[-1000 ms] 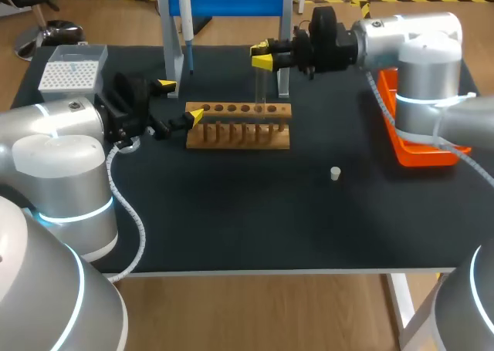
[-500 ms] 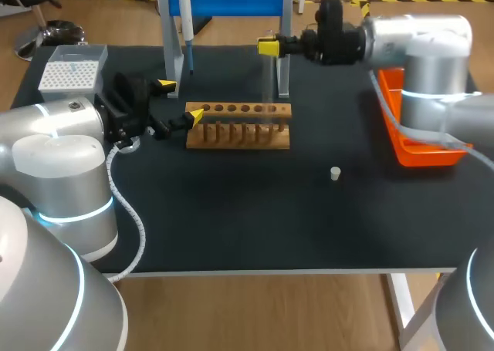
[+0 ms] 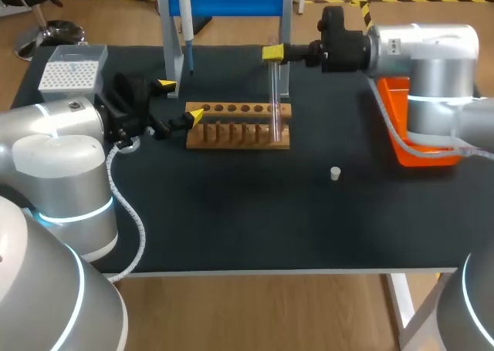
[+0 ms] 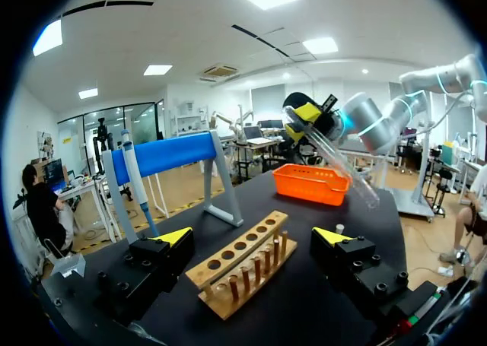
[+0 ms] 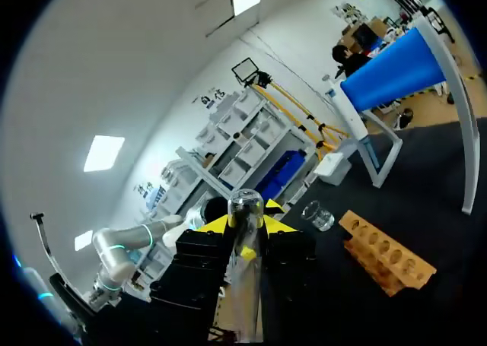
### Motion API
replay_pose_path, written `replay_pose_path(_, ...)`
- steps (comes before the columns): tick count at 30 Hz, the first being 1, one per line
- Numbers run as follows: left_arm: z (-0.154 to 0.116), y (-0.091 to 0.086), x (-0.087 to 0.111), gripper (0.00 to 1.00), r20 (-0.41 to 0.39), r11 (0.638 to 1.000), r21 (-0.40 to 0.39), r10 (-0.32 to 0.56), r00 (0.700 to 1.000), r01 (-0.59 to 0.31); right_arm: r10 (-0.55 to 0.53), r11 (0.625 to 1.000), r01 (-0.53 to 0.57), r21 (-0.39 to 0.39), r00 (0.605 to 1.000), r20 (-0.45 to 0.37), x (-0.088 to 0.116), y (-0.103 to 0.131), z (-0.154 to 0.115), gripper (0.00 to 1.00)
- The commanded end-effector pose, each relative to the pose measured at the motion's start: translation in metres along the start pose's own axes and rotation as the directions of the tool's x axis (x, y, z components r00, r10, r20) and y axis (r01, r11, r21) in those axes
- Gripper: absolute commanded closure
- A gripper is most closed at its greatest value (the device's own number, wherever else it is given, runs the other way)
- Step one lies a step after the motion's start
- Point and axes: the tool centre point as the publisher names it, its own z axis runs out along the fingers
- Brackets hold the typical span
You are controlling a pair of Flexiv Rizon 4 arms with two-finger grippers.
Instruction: Invert the test tube, pick up the pipette, mount the tip to pipette, aspirate from beaker and dispense into the tube, eject the tip, return the pipette, and cap with the stopper.
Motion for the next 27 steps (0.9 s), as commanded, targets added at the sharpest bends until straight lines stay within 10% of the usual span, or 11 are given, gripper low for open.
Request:
replay_pose_path(1, 0.002, 0.001, 0.001, 0.0, 0.006, 1.0, 0.003, 0.001, 1.0, -0.001, 0.314, 0.949, -0.314, 0.013, 0.949, 0.027, 0.003, 0.002, 0.0, 1.0)
replay_pose_path(27, 0.002, 0.001, 0.001, 0.0, 0.006, 1.0, 0.003, 0.001, 1.0, -0.001, 0.563, 0.826, -0.561, 0.046, 0.826, -0.02, -0.024, 0.004, -0.003, 1.0)
